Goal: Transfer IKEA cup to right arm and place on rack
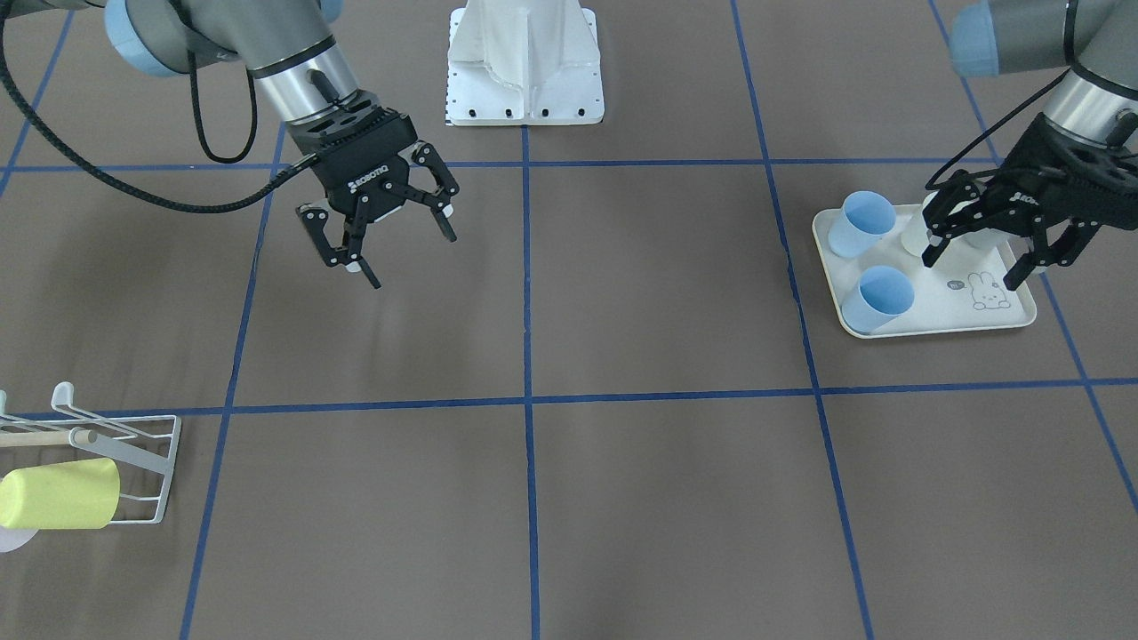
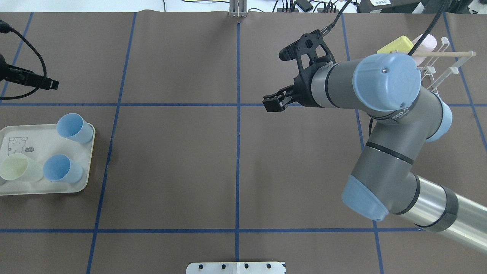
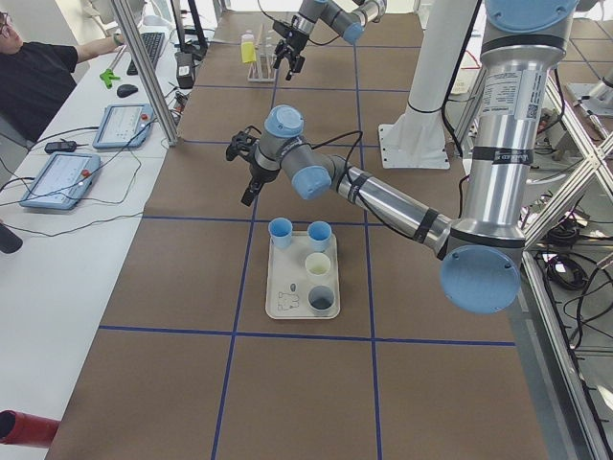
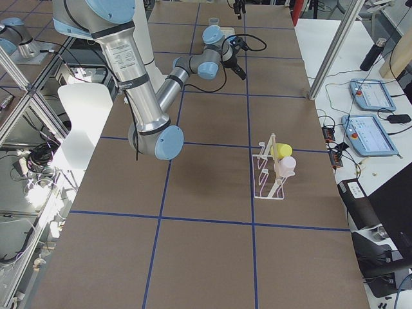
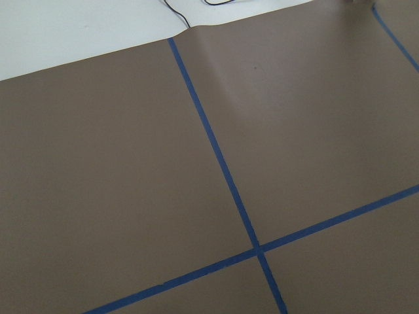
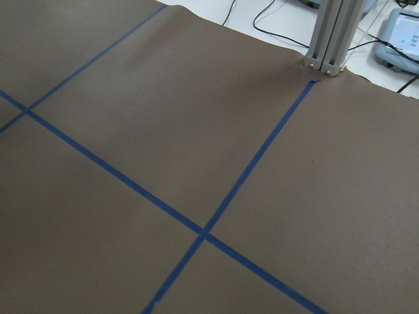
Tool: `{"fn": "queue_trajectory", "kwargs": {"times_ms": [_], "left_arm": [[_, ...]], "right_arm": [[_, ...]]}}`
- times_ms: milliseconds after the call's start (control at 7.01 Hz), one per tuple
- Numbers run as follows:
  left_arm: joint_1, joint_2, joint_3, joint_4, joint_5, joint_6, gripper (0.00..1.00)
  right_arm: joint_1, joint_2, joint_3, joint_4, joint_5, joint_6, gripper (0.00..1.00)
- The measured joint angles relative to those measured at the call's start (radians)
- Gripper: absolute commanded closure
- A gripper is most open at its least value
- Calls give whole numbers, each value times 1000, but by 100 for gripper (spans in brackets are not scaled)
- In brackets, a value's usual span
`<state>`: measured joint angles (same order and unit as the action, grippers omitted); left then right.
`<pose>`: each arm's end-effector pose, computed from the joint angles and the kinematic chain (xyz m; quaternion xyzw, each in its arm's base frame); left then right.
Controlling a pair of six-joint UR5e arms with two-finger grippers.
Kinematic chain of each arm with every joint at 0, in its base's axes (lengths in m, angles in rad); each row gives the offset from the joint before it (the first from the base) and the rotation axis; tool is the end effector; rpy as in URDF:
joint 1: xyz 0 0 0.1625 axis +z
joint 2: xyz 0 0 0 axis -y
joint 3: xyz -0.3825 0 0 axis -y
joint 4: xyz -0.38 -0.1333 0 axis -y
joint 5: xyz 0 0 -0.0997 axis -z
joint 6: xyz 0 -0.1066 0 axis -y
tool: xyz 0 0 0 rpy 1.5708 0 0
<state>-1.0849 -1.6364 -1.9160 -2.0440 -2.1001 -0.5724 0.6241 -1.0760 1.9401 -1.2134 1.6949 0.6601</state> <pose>0.1669 -0.4862 0.3737 0.2370 0.4125 0.0741 0.8764 -0.3858 -0.4258 0.1527 0.3608 -0.4472 -0.1520 0.8042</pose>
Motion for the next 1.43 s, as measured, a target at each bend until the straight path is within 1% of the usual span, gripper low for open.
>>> {"fn": "queue_trajectory", "kwargs": {"times_ms": [285, 571, 713, 856, 999, 1284, 1427], "left_arm": [[52, 34, 76, -100, 62, -17, 0], [100, 54, 170, -229, 98, -43, 0], [131, 62, 204, -292, 104, -69, 9], [154, 74, 223, -342, 106, -86, 35], [166, 90, 231, -379, 107, -95, 59], [171, 110, 234, -418, 107, -103, 99], [172, 112, 232, -423, 107, -106, 100]], "right_arm": [[-32, 9, 0, 16, 1, 32, 1], [-40, 9, 0, 20, -1, 36, 1], [-42, 8, 0, 20, -2, 36, 1], [-42, 5, 2, 20, -2, 36, 1], [-43, 2, 3, 20, -3, 36, 1], [-43, 0, 6, 20, -3, 36, 1], [-44, -1, 6, 20, -3, 37, 1]]}}
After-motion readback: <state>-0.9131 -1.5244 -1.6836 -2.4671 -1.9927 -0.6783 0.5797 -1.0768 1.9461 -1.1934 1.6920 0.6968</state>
